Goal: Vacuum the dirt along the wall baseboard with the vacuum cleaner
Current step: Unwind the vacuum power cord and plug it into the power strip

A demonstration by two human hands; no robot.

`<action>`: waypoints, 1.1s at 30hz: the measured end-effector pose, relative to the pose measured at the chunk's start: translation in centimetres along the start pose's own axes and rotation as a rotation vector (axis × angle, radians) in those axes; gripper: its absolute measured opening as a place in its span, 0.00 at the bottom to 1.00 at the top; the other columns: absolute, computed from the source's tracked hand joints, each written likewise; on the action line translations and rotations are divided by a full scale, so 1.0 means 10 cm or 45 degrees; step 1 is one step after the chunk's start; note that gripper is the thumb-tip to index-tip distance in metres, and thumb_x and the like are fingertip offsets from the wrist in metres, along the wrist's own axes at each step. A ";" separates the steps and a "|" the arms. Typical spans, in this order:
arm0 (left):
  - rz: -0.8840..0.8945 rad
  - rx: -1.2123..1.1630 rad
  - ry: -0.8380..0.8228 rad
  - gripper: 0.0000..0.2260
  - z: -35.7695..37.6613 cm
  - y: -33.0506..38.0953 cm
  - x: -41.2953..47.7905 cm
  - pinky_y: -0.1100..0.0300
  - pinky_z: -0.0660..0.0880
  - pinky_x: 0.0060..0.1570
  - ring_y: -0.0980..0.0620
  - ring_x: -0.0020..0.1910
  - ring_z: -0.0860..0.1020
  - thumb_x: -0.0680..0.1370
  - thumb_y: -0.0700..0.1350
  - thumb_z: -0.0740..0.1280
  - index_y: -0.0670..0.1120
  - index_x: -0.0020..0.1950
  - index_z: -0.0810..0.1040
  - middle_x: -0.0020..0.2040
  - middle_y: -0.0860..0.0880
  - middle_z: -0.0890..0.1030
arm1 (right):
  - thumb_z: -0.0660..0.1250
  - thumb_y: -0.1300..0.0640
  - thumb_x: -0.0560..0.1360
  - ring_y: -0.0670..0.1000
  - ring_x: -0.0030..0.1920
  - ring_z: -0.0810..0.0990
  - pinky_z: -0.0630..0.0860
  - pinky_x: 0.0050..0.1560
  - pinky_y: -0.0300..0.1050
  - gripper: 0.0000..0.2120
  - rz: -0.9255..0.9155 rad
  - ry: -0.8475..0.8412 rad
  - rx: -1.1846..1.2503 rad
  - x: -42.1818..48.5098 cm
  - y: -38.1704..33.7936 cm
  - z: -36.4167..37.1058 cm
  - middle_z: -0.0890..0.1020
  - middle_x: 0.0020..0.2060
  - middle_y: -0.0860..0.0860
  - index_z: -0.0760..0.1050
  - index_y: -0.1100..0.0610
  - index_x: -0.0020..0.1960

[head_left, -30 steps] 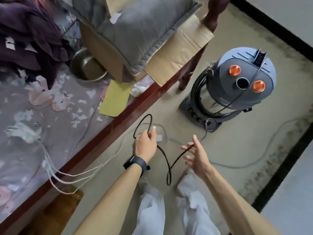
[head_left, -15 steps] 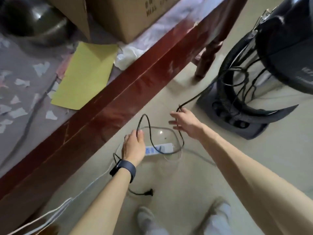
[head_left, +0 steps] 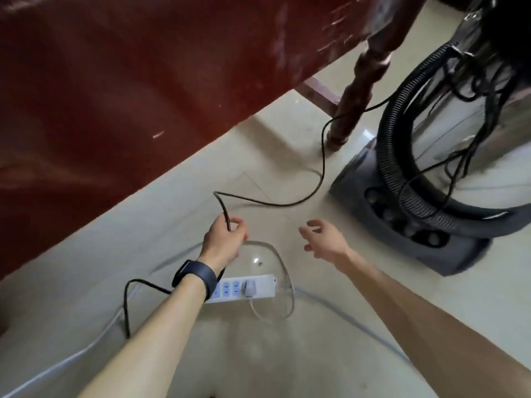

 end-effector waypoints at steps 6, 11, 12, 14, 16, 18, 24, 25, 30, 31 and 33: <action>-0.076 0.272 0.041 0.18 0.55 0.04 0.42 0.54 0.78 0.51 0.41 0.52 0.81 0.77 0.46 0.64 0.45 0.64 0.67 0.61 0.40 0.79 | 0.67 0.46 0.81 0.49 0.42 0.86 0.79 0.39 0.43 0.20 -0.141 0.107 0.060 0.25 0.12 -0.44 0.84 0.55 0.51 0.72 0.53 0.69; -0.265 0.399 0.131 0.46 0.54 0.10 0.28 0.44 0.52 0.74 0.37 0.78 0.51 0.76 0.46 0.69 0.44 0.81 0.38 0.80 0.38 0.45 | 0.68 0.46 0.80 0.50 0.53 0.83 0.76 0.46 0.39 0.19 -0.374 0.130 -0.224 -0.11 -0.28 -0.90 0.83 0.56 0.48 0.74 0.52 0.68; -0.198 0.444 0.074 0.43 0.59 0.25 0.20 0.46 0.53 0.74 0.38 0.78 0.52 0.76 0.47 0.69 0.45 0.81 0.43 0.80 0.37 0.47 | 0.68 0.47 0.80 0.49 0.53 0.82 0.76 0.47 0.38 0.18 -0.415 0.159 -0.222 -0.28 -0.39 -1.04 0.83 0.55 0.46 0.75 0.51 0.68; 0.035 0.483 -0.041 0.34 0.74 0.72 0.01 0.50 0.60 0.71 0.38 0.75 0.60 0.77 0.49 0.68 0.46 0.80 0.57 0.77 0.37 0.59 | 0.68 0.47 0.80 0.47 0.52 0.83 0.77 0.53 0.40 0.15 -0.515 0.234 -0.146 -0.64 -0.59 -1.32 0.84 0.52 0.45 0.76 0.50 0.65; 0.335 0.435 -0.102 0.29 0.89 1.31 -0.19 0.53 0.65 0.68 0.41 0.72 0.67 0.77 0.50 0.68 0.48 0.76 0.64 0.72 0.40 0.69 | 0.69 0.48 0.80 0.44 0.47 0.84 0.79 0.54 0.41 0.11 -0.641 0.323 -0.034 -0.97 -0.73 -1.60 0.85 0.48 0.43 0.77 0.47 0.62; 0.654 0.369 -0.117 0.26 1.04 1.93 -0.42 0.55 0.66 0.65 0.44 0.70 0.69 0.77 0.49 0.68 0.50 0.74 0.67 0.69 0.43 0.72 | 0.69 0.49 0.80 0.41 0.44 0.84 0.79 0.49 0.37 0.07 -0.746 0.485 0.107 -1.20 -0.79 -1.93 0.85 0.46 0.42 0.77 0.43 0.58; 1.307 0.444 -0.065 0.33 1.38 3.22 -0.97 0.54 0.65 0.68 0.45 0.69 0.68 0.75 0.44 0.68 0.54 0.78 0.59 0.72 0.46 0.67 | 0.70 0.51 0.80 0.35 0.57 0.78 0.72 0.56 0.29 0.18 -0.817 0.945 0.419 -1.50 -0.73 -2.66 0.79 0.60 0.38 0.72 0.49 0.68; 1.339 0.521 -0.058 0.36 1.44 3.34 -1.00 0.51 0.64 0.71 0.45 0.72 0.64 0.75 0.43 0.68 0.55 0.80 0.55 0.75 0.46 0.64 | 0.69 0.50 0.80 0.37 0.62 0.75 0.71 0.63 0.34 0.22 -0.811 0.916 0.387 -1.48 -0.75 -2.69 0.76 0.64 0.37 0.69 0.49 0.73; 1.396 1.030 0.062 0.29 1.77 3.57 -0.94 0.45 0.60 0.73 0.47 0.78 0.56 0.76 0.50 0.68 0.63 0.75 0.62 0.81 0.49 0.51 | 0.65 0.44 0.82 0.41 0.72 0.67 0.62 0.69 0.39 0.29 -0.810 0.665 0.343 -1.27 -1.06 -2.80 0.70 0.65 0.34 0.62 0.46 0.81; 1.473 1.128 0.116 0.22 1.82 3.56 -0.94 0.46 0.61 0.72 0.47 0.77 0.57 0.78 0.55 0.66 0.60 0.71 0.68 0.80 0.49 0.55 | 0.64 0.41 0.82 0.43 0.71 0.70 0.64 0.69 0.41 0.28 -0.797 0.643 0.351 -1.23 -1.12 -2.84 0.73 0.64 0.36 0.64 0.46 0.80; 1.687 1.299 0.227 0.18 1.85 3.42 -1.02 0.50 0.66 0.66 0.48 0.70 0.68 0.81 0.60 0.58 0.53 0.64 0.75 0.71 0.49 0.72 | 0.62 0.37 0.81 0.46 0.61 0.78 0.70 0.64 0.43 0.24 -0.777 0.688 0.223 -1.19 -1.23 -2.90 0.80 0.57 0.40 0.72 0.46 0.73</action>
Point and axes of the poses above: each hand's wrist, its own x-axis towards the middle knuckle, its own z-axis out of the palm, y = z × x, the point moved 7 cm from there along x, towards the middle knuckle
